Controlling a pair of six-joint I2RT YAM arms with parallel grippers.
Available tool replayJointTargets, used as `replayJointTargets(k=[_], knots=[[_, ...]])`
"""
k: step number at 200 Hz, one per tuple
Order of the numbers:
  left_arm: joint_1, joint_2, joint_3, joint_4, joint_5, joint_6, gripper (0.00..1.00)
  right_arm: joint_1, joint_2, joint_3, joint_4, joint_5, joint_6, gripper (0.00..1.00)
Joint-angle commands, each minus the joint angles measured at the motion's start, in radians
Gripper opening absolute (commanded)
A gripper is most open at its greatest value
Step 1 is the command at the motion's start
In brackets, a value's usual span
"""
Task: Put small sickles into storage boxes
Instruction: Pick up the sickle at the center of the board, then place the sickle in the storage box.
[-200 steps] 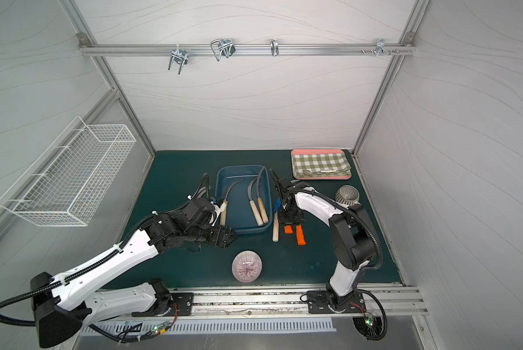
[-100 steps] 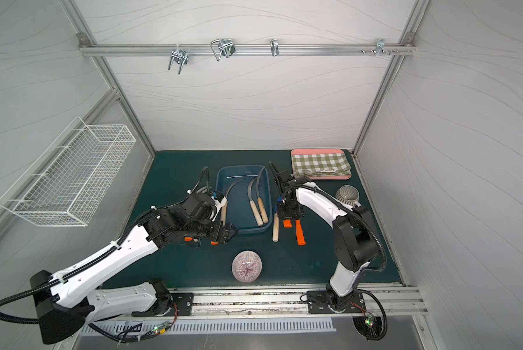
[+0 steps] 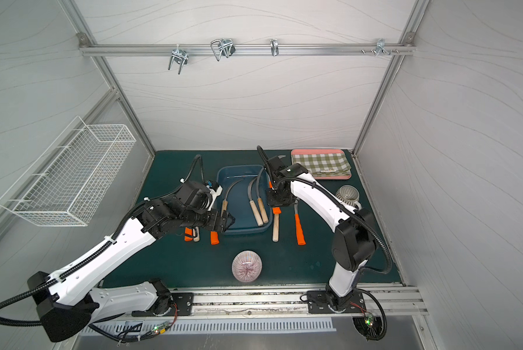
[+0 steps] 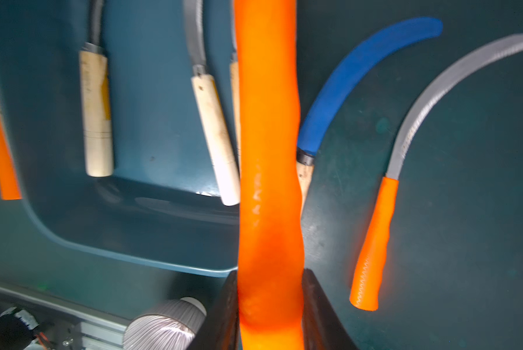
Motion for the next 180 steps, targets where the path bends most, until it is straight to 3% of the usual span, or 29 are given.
replayJointTargets(k=[1,105,180], knots=[[0.027,-0.009,0.055,-0.029,0.009,0.023,0.99,0.027,0.048,0.061,-0.048,0.000,0.005,0.07],[0.111,-0.077,0.052,-0.074,0.022,-0.025,0.99,0.116,0.234,0.213,-0.026,-0.062,0.044,0.07],[0.131,-0.125,0.017,-0.121,0.025,-0.060,0.99,0.123,0.344,0.218,0.060,-0.110,0.067,0.07]])
